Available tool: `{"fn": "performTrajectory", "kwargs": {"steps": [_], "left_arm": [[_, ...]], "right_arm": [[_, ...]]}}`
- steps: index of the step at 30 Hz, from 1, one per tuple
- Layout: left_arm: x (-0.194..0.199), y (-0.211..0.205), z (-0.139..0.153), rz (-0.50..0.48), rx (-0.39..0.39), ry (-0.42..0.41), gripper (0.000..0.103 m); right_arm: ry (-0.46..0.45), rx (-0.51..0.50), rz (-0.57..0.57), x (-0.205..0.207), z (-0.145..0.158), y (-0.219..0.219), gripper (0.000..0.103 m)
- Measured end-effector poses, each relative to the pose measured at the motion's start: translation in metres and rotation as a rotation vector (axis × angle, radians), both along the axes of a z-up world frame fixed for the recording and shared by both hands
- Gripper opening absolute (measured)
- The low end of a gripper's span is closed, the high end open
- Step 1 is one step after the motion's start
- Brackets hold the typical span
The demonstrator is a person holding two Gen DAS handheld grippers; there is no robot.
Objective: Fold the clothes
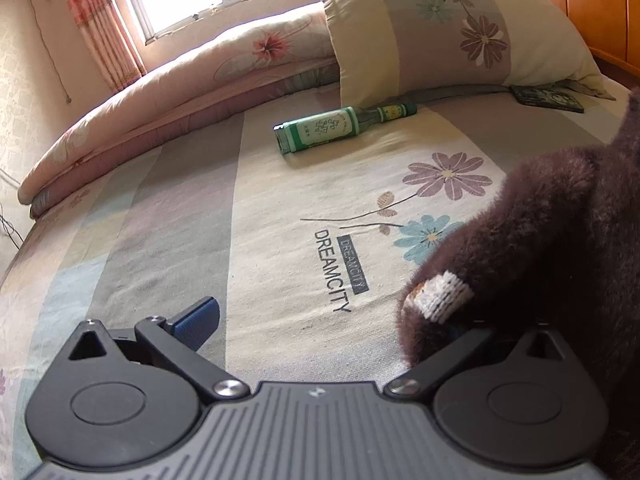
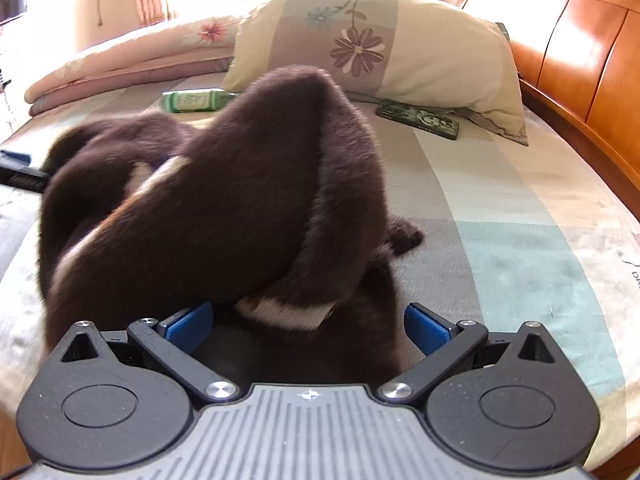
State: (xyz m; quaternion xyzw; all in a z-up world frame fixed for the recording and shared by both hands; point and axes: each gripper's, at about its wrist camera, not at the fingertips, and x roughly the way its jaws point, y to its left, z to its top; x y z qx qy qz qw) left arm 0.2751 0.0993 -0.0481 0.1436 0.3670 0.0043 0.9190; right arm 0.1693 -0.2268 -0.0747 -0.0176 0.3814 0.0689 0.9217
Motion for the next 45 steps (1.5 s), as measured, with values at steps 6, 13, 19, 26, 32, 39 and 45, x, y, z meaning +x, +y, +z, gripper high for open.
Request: {"fn": "performTrajectory", "kwargs": {"steps": [6,13,19,26,32,39,45], "left_arm": [[0.005,0.005,-0.002,0.016,-0.008,0.009,0.103],[0.017,0.012,-0.007,0.052,-0.019,0.026,0.103],[0.034,0.009,-0.005,0.057,-0.007,0.020,0.103],[0.068,0.003,0.001,0.074,0.020,0.015,0.103],[0.096,0.002,-0.009,0.077,0.026,0.062,0.103],[0.122,0.005,-0.023,0.066,0.019,0.131,0.103],[0.109,0.005,-0.015,0.000,0.003,0.167,0.102]], "right_arm": [[0.039,-0.005,-0.020,0.040,-0.017,-0.015,0.103],[0.072,-0.074,-0.137,0.078,-0.016,-0.047,0.103],[0.068,-0.211,-0.136,0.124,-0.017,-0.050,0.103],[0.053,-0.271,-0.141,0.195,-0.021,-0.058,0.103],[0.021,-0.335,-0.145,0.252,-0.018,-0.066,0.103],[0.089,-0.245,-0.117,0.286,-0.036,-0.073,0.103],[0.114,-0.068,-0.090,0.255,-0.016,-0.093,0.103]]}}
